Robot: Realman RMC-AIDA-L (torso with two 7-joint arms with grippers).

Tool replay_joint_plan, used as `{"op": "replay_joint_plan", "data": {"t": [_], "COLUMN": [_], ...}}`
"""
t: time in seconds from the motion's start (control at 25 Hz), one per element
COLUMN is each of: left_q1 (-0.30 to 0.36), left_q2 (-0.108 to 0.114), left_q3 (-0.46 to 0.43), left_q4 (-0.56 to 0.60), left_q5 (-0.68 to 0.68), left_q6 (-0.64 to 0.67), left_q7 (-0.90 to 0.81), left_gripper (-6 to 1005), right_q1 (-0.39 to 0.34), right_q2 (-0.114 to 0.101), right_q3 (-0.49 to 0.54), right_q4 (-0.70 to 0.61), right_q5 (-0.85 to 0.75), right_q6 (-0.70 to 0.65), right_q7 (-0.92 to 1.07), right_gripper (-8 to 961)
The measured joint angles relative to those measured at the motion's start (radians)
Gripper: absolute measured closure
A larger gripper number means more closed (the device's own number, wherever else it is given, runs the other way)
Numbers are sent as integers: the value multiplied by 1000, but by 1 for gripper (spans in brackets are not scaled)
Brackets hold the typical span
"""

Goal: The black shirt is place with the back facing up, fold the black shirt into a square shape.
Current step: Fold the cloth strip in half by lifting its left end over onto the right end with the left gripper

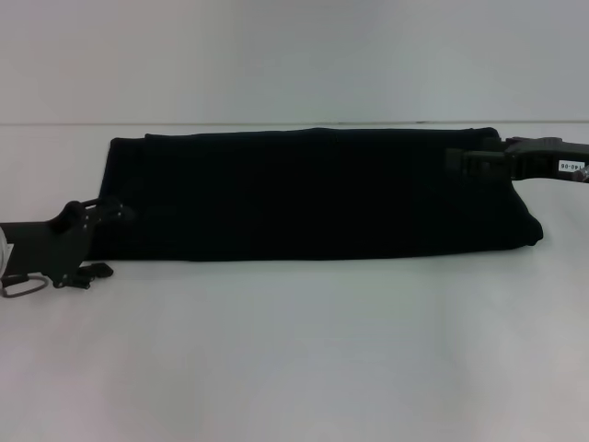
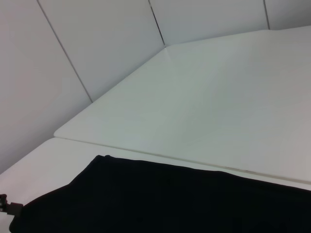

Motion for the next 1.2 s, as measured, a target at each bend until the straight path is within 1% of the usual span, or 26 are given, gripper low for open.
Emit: {"op": "replay_joint_plan", "data": {"t": [0.36, 0.68, 1.2], "left_q1": [0, -2, -6], "left_q2": [0, 7, 8], "left_q3": [-2, -10, -16], "left_q4": [0, 0, -24], "left_q5": [-3, -10, -9], "left_q6": [-13, 59, 1], "left_q7": [-7, -32, -32], "left_gripper": [99, 105, 115], "right_q1": [0, 2, 3], "right_q2": [1, 1, 2], "right_q3": [1, 7, 8], "right_q4": [1, 2, 2], "right_q5": [0, 1, 2], "right_q6": [7, 10, 23], "right_q7": [0, 0, 0], "right_gripper": [53, 53, 53]}}
